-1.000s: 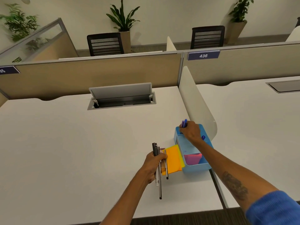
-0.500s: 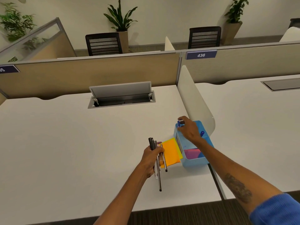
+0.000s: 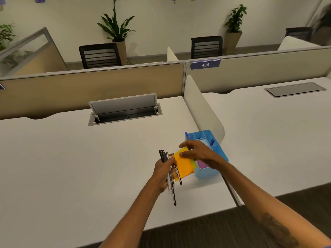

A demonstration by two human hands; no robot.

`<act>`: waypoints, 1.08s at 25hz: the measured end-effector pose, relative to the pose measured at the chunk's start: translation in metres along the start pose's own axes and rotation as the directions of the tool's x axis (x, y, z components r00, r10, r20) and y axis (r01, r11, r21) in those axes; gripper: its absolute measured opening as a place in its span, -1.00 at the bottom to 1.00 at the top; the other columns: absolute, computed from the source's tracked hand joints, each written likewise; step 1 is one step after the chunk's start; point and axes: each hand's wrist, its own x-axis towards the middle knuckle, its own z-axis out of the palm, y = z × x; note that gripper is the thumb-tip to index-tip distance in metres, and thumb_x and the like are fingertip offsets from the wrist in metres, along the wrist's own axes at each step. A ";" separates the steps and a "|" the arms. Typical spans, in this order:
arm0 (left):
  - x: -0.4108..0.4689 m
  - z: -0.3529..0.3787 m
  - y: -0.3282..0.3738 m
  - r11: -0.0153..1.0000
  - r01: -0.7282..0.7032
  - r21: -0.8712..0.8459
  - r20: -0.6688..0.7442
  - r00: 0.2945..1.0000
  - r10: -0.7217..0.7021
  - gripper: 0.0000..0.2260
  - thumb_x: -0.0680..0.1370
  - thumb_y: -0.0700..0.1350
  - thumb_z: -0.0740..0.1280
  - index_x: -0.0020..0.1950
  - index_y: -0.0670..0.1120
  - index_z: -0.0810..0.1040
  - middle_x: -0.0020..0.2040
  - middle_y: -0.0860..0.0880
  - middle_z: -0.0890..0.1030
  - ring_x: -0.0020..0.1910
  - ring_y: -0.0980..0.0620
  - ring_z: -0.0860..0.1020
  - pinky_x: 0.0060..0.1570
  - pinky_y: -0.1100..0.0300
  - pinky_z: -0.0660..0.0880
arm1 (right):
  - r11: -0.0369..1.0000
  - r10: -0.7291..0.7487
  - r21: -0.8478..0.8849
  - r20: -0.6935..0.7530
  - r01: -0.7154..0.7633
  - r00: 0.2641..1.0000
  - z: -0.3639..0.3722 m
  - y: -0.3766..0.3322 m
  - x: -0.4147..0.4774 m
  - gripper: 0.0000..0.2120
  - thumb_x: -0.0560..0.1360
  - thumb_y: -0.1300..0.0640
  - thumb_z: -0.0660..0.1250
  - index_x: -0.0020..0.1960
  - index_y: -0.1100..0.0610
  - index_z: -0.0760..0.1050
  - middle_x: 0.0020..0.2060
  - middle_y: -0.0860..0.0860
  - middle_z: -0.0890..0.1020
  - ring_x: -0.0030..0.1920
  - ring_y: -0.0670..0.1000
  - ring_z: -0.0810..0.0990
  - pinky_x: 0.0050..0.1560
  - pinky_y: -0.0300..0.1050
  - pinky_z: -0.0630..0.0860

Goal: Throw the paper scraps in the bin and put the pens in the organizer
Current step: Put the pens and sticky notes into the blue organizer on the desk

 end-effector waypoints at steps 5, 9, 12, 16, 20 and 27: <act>-0.019 0.003 -0.002 0.995 0.061 -0.082 0.122 0.991 -0.051 -0.59 0.58 -0.13 0.37 0.42 -0.13 0.43 0.23 -0.23 0.58 -0.03 -0.14 0.64 -0.26 0.08 0.64 | 0.998 0.058 -0.015 -0.012 -0.058 0.998 -0.006 -0.008 -0.017 -0.62 0.50 0.02 0.42 0.27 0.11 0.51 0.18 0.10 0.53 0.13 0.12 0.54 -0.03 -0.14 0.55; -0.029 0.003 -0.003 0.991 0.083 -0.106 0.178 0.982 -0.063 -0.54 0.56 -0.09 0.40 0.43 -0.13 0.40 0.28 -0.25 0.57 0.00 -0.17 0.65 -0.21 0.04 0.65 | 0.998 0.054 0.019 -0.077 -0.053 0.996 -0.004 -0.009 -0.030 -0.65 0.49 0.01 0.43 0.23 0.09 0.53 0.14 0.07 0.55 0.07 0.07 0.55 -0.15 -0.25 0.52; -0.033 0.006 -0.005 0.988 0.099 -0.116 0.184 0.980 -0.077 -0.57 0.56 -0.13 0.40 0.40 -0.16 0.43 0.13 -0.22 0.64 -0.08 -0.14 0.68 -0.29 0.09 0.66 | 0.999 0.036 -0.015 -0.156 -0.039 0.987 -0.004 -0.011 -0.037 -0.67 0.47 -0.02 0.44 0.17 0.09 0.57 0.09 0.06 0.57 0.05 0.06 0.56 -0.11 -0.22 0.54; -0.036 0.009 -0.009 0.987 0.113 -0.113 0.169 0.981 -0.093 -0.63 0.56 -0.18 0.39 0.35 -0.19 0.46 -0.02 -0.18 0.67 -0.16 -0.10 0.69 -0.34 0.11 0.64 | 0.999 0.020 -0.033 -0.247 -0.029 0.969 -0.001 -0.009 -0.044 -0.71 0.45 -0.03 0.46 0.09 0.09 0.61 0.01 0.02 0.57 0.07 0.05 0.55 0.02 -0.06 0.56; -0.032 0.010 -0.014 0.994 0.090 -0.061 0.150 0.985 -0.080 -0.67 0.57 -0.17 0.36 0.33 -0.17 0.48 0.10 -0.22 0.64 -0.07 -0.15 0.66 -0.20 0.04 0.62 | 0.994 0.106 -0.011 -0.134 -0.108 0.985 -0.009 -0.010 -0.047 -0.75 0.49 0.02 0.43 0.13 0.07 0.55 0.07 0.07 0.56 0.05 0.07 0.57 -0.13 -0.20 0.56; -0.020 0.013 -0.018 0.980 0.098 -0.174 0.099 0.992 -0.081 -0.87 0.61 -0.20 0.29 0.03 -0.17 0.63 -0.12 -0.19 0.71 -0.20 -0.14 0.70 -0.33 0.07 0.65 | 0.987 0.147 -0.056 -0.012 -0.148 0.989 -0.035 -0.005 -0.052 -0.61 0.55 0.15 0.35 0.36 0.17 0.43 0.25 0.16 0.50 0.15 0.15 0.53 0.04 -0.04 0.56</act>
